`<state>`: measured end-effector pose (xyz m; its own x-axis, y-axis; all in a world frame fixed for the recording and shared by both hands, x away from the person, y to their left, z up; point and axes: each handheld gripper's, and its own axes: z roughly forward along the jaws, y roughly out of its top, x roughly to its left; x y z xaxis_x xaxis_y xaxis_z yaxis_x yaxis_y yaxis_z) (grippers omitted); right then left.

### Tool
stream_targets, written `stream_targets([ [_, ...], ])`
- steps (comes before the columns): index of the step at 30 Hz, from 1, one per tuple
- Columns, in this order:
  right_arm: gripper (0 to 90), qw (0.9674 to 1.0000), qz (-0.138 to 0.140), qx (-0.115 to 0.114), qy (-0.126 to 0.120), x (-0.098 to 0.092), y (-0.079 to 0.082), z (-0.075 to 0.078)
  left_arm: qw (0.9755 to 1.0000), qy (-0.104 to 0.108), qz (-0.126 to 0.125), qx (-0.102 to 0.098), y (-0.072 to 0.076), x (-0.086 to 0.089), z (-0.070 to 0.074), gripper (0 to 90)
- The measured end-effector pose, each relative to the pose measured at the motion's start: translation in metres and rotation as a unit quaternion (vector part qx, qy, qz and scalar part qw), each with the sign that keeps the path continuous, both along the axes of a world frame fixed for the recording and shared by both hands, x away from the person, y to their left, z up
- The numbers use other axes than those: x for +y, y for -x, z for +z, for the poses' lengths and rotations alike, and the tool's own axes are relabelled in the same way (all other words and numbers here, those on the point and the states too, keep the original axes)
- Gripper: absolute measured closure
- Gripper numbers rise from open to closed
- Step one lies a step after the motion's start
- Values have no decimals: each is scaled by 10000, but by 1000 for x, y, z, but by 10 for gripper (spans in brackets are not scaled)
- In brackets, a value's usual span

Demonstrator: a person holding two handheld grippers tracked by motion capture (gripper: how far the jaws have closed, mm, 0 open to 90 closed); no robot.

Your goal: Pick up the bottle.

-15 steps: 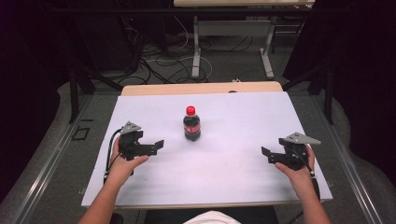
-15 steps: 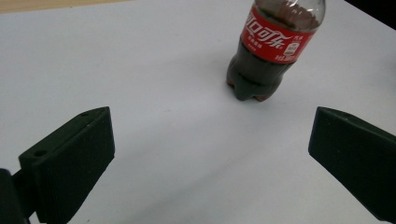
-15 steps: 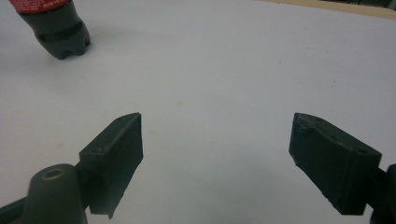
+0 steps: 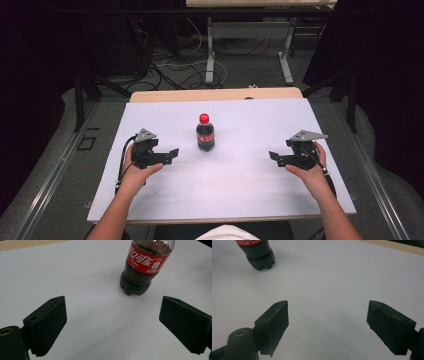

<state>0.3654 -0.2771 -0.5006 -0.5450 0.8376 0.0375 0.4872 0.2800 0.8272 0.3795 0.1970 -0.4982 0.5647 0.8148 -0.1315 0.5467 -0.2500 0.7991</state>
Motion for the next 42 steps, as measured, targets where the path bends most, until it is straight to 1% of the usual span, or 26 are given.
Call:
stream_targets([
  [3,173,10000,75,-34,-53,6,-5,3,10000,-31,-5,-8,-1,-3,1,78],
  [5,173,9999,115,-41,4,10,-8,5,10000,31,-33,-34,-4,-8,2,78],
  [8,173,9998,178,-30,55,15,-12,8,9999,-5,-129,-81,-10,-15,4,78],
  [10,174,9998,207,17,54,17,-14,10,9997,-10,-227,-48,-13,-20,6,83],
  [11,174,9998,212,60,40,18,-15,11,9997,54,-221,-73,-15,-24,6,98],
  [12,174,9997,214,67,32,19,-16,12,9997,54,-221,-73,-15,-24,6,109],
  [13,174,9996,261,49,33,20,-18,12,9995,55,-299,-46,-18,-31,7,118],
  [14,177,9996,277,52,55,22,-19,13,9995,55,-299,-46,-18,-31,7,123],
  [16,180,9995,309,65,38,24,-20,14,9992,147,-373,-59,-24,-42,8,126],
  [17,180,9994,343,89,50,25,-20,15,9991,172,-357,-127,-26,-46,8,126],
  [19,180,9994,336,112,18,27,-21,15,9987,231,-408,-189,-31,-54,8,138],
  [21,180,9992,392,109,43,29,-21,15,9987,234,-426,-154,-34,-57,8,156],
  [22,180,9991,408,78,31,30,-21,14,9983,243,-493,-190,-39,-65,8,157],
  [24,180,9990,439,75,34,32,-21,14,9982,277,-501,-202,-44,-72,7,159],
  [25,180,9990,436,72,27,32,-21,14,9981,244,-544,-166,-46,-74,7,159],
  [26,180,9991,411,117,22,33,-21,14,9980,260,-542,-184,-48,-78,6,159],
  [28,179,9989,464,91,-8,35,-23,13,9979,235,-570,-190,-51,-82,6,159],
  [29,179,9989,464,91,-8,35,-23,13,9978,214,-619,-135,-52,-85,6,159],
  [31,179,9988,479,84,38,37,-23,12,9976,201,-629,-210,-55,-91,3,159],
  [32,179,9988,469,120,22,37,-22,12,9976,113,-662,-174,-57,-96,2,159],
  [34,179,9988,476,94,21,38,-22,12,9976,62,-669,-155,-58,-97,1,159],
  [36,179,9987,504,83,8,38,-21,12,9978,151,-635,-144,-61,-102,-2,160],
  [38,179,9988,492,89,-1,38,-21,12,9979,108,-636,-70,-65,-106,-8,164],
  [40,179,9987,514,76,3,38,-21,11,9979,4,-643,10,-67,-107,-11,183],
  [41,179,9986,516,69,5,38,-21,11,9979,4,-643,10,-67,-107,-11,189],
  [42,179,9986,519,67,8,38,-21,11,9976,-120,-679,-14,-69,-107,-14,195],
])
